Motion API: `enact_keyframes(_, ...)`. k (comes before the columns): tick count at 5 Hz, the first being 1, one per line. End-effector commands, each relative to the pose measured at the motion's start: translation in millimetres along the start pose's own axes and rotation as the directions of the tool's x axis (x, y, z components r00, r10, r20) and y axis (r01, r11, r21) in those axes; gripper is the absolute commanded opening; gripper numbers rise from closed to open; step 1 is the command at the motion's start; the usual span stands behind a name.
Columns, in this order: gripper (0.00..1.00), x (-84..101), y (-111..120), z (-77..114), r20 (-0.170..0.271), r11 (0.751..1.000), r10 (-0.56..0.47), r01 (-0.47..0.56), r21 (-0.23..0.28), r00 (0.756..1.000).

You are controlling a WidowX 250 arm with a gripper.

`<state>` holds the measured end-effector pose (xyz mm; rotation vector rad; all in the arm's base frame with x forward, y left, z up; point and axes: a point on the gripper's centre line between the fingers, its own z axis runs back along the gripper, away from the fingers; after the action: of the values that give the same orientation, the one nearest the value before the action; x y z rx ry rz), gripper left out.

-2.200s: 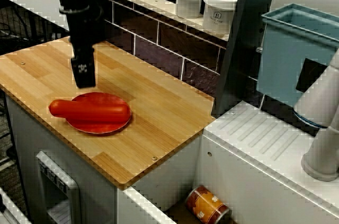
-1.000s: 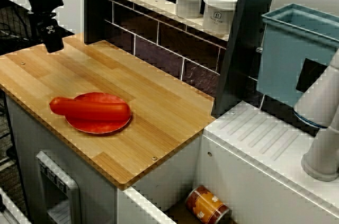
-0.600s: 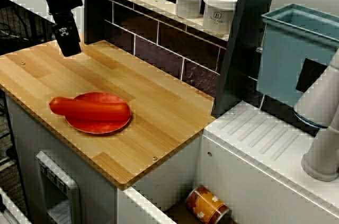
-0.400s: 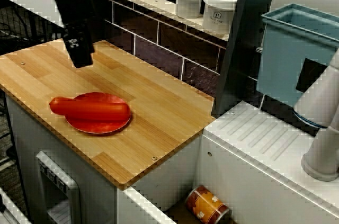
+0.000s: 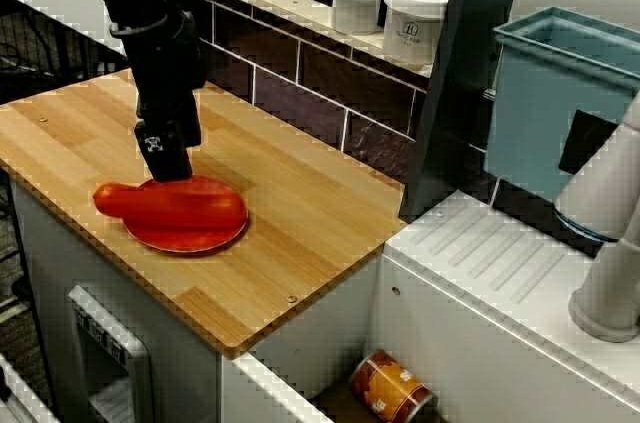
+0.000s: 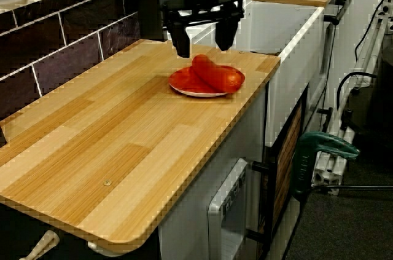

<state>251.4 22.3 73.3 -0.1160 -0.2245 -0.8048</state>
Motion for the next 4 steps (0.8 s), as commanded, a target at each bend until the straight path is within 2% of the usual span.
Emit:
enact_keyframes(1,1.0,-18.4,-15,-0.1,-0.024,0.997,-0.034,0.035,0.068,0.999)
enact_keyframes(3,1.0,-25.5,-18,-19.5,-0.074,0.996,-0.013,0.02,0.088,0.997)
enact_keyframes(4,1.0,-26.9,-18,-27.4,-0.084,0.995,-0.012,0.02,0.097,0.996)
